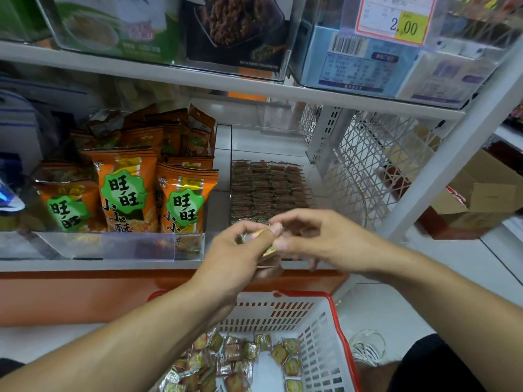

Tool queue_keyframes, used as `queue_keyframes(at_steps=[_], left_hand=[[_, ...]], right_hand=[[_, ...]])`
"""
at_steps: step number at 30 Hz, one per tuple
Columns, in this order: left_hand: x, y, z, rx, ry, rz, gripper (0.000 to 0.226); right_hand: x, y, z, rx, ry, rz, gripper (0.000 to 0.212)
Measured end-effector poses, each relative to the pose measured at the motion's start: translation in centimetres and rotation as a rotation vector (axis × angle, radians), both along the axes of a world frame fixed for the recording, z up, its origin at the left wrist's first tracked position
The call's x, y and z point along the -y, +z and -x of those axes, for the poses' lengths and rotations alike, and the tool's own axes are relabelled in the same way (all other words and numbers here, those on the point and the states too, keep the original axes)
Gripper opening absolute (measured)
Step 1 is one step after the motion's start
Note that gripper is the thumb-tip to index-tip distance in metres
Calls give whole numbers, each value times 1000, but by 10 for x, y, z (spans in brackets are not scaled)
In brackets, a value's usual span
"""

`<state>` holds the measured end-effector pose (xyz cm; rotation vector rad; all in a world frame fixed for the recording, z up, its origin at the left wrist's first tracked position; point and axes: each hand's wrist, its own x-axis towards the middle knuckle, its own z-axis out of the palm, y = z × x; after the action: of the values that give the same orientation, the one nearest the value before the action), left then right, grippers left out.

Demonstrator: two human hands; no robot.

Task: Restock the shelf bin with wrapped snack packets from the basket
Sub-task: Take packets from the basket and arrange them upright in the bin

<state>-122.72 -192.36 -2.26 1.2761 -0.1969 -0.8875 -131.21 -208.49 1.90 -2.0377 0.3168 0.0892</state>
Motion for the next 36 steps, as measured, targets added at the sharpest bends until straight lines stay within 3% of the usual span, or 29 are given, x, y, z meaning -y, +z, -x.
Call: queue_keyframes(at_steps=[3,5,8,11,15,18,22,25,29,33,36], left_hand=[[0,4,-1,21,-23,5,44],[1,5,-6,-21,-53,-6,46],[-1,6,-15,-113,-75,44,37],[-8,7,-22,-83,-183,92,20],[-15,5,-26,-33,-126,80,42],[-17,7,-25,38,-89,93,45],[-19,6,-24,92,-68,103,50],[-21,5,-22,226,-71,84,58],[-21,4,-20,482,-85,34,70],[-23,2,-18,679,-70,-23,73],[-23,0,-19,687,-85,-18,75]], right_hand=[[-13,-17,2,59,-46,-4,41],[-12,-20,0,53,-127,-183,27],[-8,-18,1,21,-233,-458,19],[-5,-16,4,42,-267,-546,18],[0,-9,9,169,-411,-671,32],[4,-5,15,174,-346,-586,51],[2,-7,21,150,-222,-458,36],[-4,-11,22,159,-198,-416,39],[-6,-15,24,89,-180,-460,53],[-5,-16,24,81,-161,-488,51],[-5,-16,23,73,-161,-538,49]])
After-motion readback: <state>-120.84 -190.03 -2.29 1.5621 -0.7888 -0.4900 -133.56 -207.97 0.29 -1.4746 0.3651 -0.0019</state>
